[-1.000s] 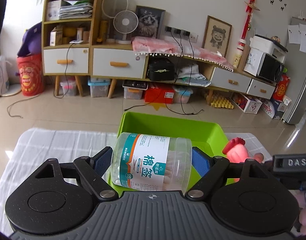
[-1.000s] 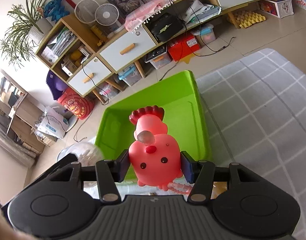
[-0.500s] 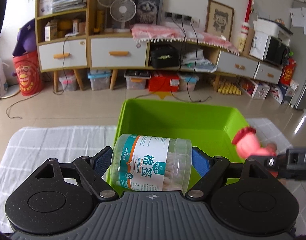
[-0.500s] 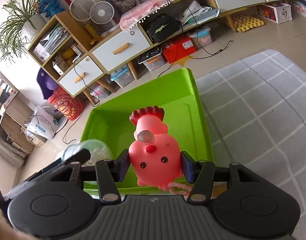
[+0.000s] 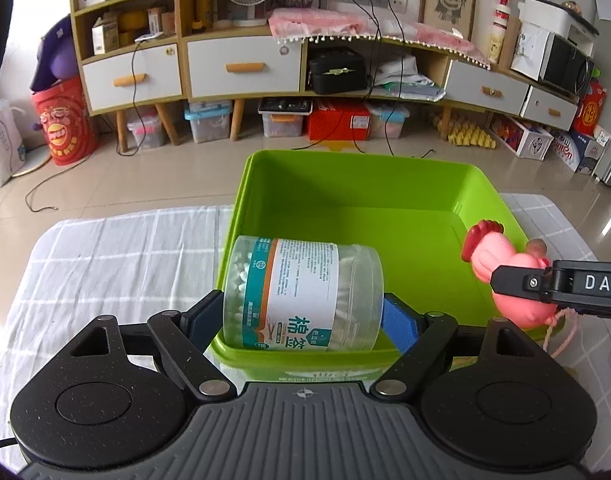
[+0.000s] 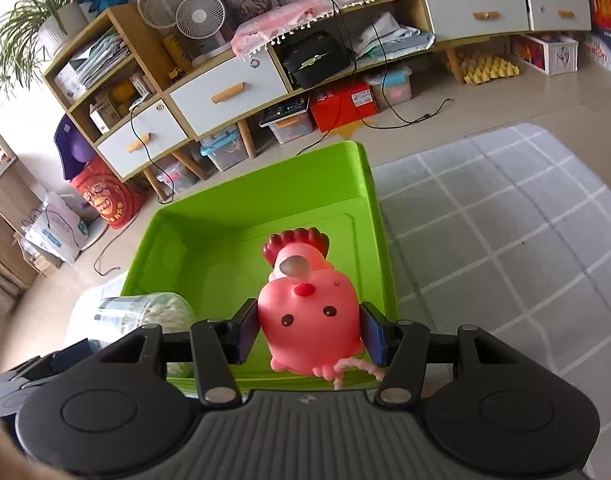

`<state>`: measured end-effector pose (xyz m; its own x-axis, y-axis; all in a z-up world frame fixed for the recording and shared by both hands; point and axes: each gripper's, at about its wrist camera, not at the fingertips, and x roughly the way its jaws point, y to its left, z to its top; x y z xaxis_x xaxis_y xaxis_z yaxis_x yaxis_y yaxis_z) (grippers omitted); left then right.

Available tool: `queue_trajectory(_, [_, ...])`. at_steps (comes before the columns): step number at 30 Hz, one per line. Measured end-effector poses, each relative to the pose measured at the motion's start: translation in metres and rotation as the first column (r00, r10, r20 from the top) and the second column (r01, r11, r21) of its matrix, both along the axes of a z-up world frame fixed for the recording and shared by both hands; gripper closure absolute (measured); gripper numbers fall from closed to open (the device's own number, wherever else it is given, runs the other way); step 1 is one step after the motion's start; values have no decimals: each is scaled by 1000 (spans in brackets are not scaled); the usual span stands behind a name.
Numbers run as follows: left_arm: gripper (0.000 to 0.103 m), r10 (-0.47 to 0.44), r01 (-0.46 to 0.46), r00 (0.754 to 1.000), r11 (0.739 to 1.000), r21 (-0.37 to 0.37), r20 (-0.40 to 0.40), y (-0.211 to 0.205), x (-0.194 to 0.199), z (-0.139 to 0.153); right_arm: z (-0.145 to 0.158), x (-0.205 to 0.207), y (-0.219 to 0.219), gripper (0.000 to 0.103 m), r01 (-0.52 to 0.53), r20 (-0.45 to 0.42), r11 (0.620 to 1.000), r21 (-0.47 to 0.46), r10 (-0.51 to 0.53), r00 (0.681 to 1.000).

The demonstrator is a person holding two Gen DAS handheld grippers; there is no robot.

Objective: Organize rigid objects
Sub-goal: 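Carry the jar with the left tool while the right tool carries the pig to the green bin, then open the left tool to drop the jar while the right tool releases the pig in the bin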

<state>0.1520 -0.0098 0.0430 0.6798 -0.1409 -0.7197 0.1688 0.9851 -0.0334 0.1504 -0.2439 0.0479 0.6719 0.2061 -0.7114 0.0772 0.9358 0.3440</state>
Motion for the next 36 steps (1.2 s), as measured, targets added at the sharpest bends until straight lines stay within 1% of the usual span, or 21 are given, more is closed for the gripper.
queue_trajectory(2, [19, 2, -2, 1000, 1000, -2, -9, 0, -1, 0, 0, 0, 0, 65, 1, 0, 1000, 2, -1, 1000])
queue_trajectory(5, [19, 5, -8, 998, 999, -54, -59, 2, 1, -3, 0, -1, 1, 65, 7, 0, 1000, 2, -7, 1000])
queue_trajectory(8, [19, 11, -16, 998, 997, -72, -68, 4, 3, -7, 1, -1, -2, 64, 15, -6, 1000, 15, -15, 1000])
queue_trajectory(9, [18, 12, -17, 998, 997, -81, -60, 5, 4, -8, 1, -2, -4, 62, 16, -7, 999, 32, -16, 1000])
queue_trajectory(10, [17, 9, -13, 999, 996, -92, -48, 6, 3, -8, 2, -2, -6, 55, 14, -8, 999, 46, -14, 1000])
queue_trajectory(11, [14, 13, -16, 999, 995, -102, -39, 8, 2, -7, 3, -3, -7, 52, 12, -8, 998, 60, -12, 1000])
queue_trajectory(13, [10, 19, -21, 1000, 992, -127, -19, 11, 0, -5, 7, -5, -11, 43, 6, 6, 996, 88, -7, 1000])
queue_trajectory(17, [2, 21, -19, 1000, 989, -145, 15, 11, -5, 4, 16, -11, -13, 40, 2, 24, 996, 86, -4, 1000])
queue_trajectory(18, [2, 24, -20, 999, 989, -145, 25, 11, -7, 7, 17, -12, -15, 38, 5, 25, 997, 82, -7, 1000])
queue_trajectory(25, [2, 15, -8, 999, 985, -170, 45, 10, -19, 18, 33, -26, -18, 37, -22, 53, 995, 98, 17, 998])
queue_trajectory(27, [2, 7, 1, 999, 984, -176, 46, 11, -24, 19, 35, -30, -18, 37, -27, 48, 995, 91, 23, 999])
queue_trajectory(36, [2, -8, 18, 997, 990, -140, 72, 17, -45, 25, 41, -52, -19, 37, -60, 23, 997, 47, 59, 998])
